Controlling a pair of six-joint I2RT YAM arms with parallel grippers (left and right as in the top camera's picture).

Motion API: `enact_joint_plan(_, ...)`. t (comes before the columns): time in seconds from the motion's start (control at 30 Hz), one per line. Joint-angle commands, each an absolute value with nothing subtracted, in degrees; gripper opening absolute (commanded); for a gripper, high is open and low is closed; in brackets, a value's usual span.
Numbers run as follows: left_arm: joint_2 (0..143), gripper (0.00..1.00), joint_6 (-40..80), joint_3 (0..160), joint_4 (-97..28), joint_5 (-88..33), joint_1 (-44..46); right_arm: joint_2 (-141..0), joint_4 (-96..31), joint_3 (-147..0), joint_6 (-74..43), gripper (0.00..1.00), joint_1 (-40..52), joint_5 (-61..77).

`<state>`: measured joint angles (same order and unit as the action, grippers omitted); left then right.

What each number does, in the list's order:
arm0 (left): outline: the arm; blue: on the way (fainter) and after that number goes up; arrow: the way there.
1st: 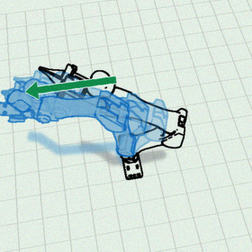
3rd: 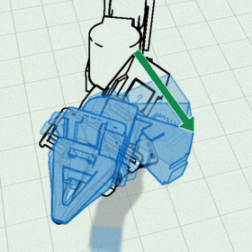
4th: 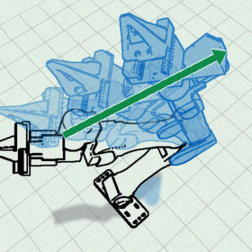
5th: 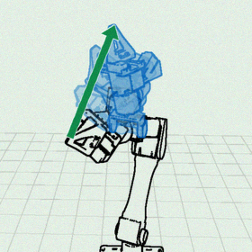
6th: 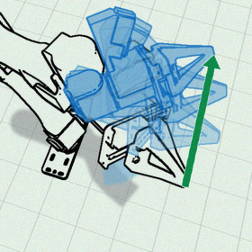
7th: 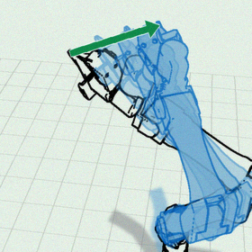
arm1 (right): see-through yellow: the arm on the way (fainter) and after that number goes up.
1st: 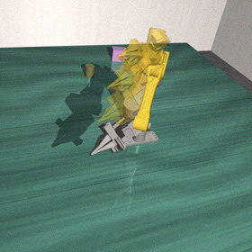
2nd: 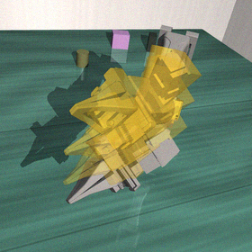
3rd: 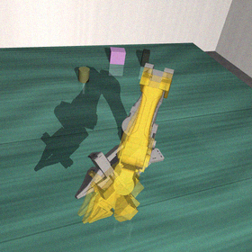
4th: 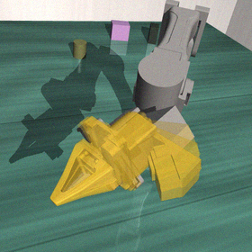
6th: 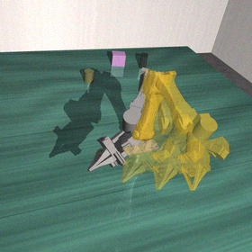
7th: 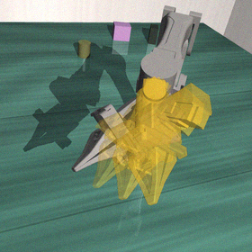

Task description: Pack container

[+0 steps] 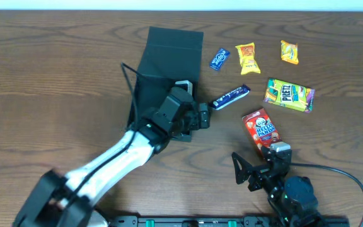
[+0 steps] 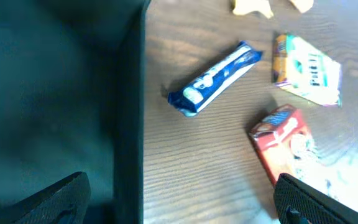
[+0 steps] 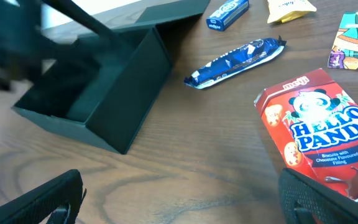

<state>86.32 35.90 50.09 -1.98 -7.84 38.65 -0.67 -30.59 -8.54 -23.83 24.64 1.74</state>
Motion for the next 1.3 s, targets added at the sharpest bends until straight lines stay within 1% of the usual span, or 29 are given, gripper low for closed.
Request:
enact_joint_plan(0.0,77.28,0.95,27.53,53.34,-5.23,-0.60,38.15,-0.32,-30.61,-8.23,-23.09,0.99,24.18,1.54)
enact_joint_plan(0.07,71.96,0.95,22.35,53.47,-8.25,5.82,38.15,-0.32,-30.61,-8.23,-23.09,0.99,24.18,1.54)
enact_joint_plan(0.17,64.20,0.95,15.46,53.47,-14.41,19.03,38.15,-0.32,-30.61,-8.23,-23.09,0.99,24.18,1.56)
enact_joint_plan(0.23,61.63,0.95,12.36,53.47,-18.46,26.22,38.13,-0.32,-30.61,-8.23,-23.07,0.99,24.18,1.54)
enact_joint_plan(0.33,61.01,0.95,11.11,53.45,-24.82,32.16,36.95,-0.32,-30.61,-8.23,-23.09,0.99,24.18,1.54)
enact_joint_plan(0.43,62.13,0.95,11.79,53.21,-29.85,30.33,32.93,-0.32,-30.61,-8.23,-23.07,0.99,24.18,1.56)
enact_joint_plan(0.53,63.51,0.95,11.73,52.42,-30.26,25.67,27.97,-0.32,-30.61,-8.23,-23.07,0.99,24.18,1.56)
enact_joint_plan(0.6,65.12,0.95,10.55,52.25,-30.17,20.18,24.38,-0.32,-30.61,-8.23,-23.07,0.99,24.18,1.56)
enact_joint_plan(0.7,69.14,1.00,7.25,52.23,-30.13,11.94,20.45,-0.32,-30.61,-8.23,-23.07,0.99,24.18,1.56)
enact_joint_plan(0.8,73.87,1.00,3.79,52.23,-29.80,6.90,18.68,-0.32,-30.61,-8.23,-23.07,0.99,24.18,1.54)
enact_joint_plan(0.83,76.09,0.95,2.33,52.23,-29.54,5.13,18.48,-0.32,-30.61,-8.23,-23.09,0.99,24.18,1.56)
enact_joint_plan(0.97,81.54,0.94,1.87,52.23,-28.82,4.84,18.15,-0.32,-30.61,-8.23,-23.07,0.99,24.18,1.56)
enact_joint_plan(1.1,87.48,0.87,1.93,52.23,-27.57,4.82,17.85,-0.32,-30.61,-8.23,-23.07,0.99,24.18,1.54)
enact_joint_plan(1.23,90.32,0.82,3.09,52.23,-26.20,4.82,17.56,-0.32,-30.61,-8.23,-23.09,0.99,24.18,1.54)
enact_joint_plan(1.27,91.11,0.79,3.49,52.23,-25.56,4.71,17.23,-0.32,-30.61,-8.23,-23.09,0.99,24.18,1.56)
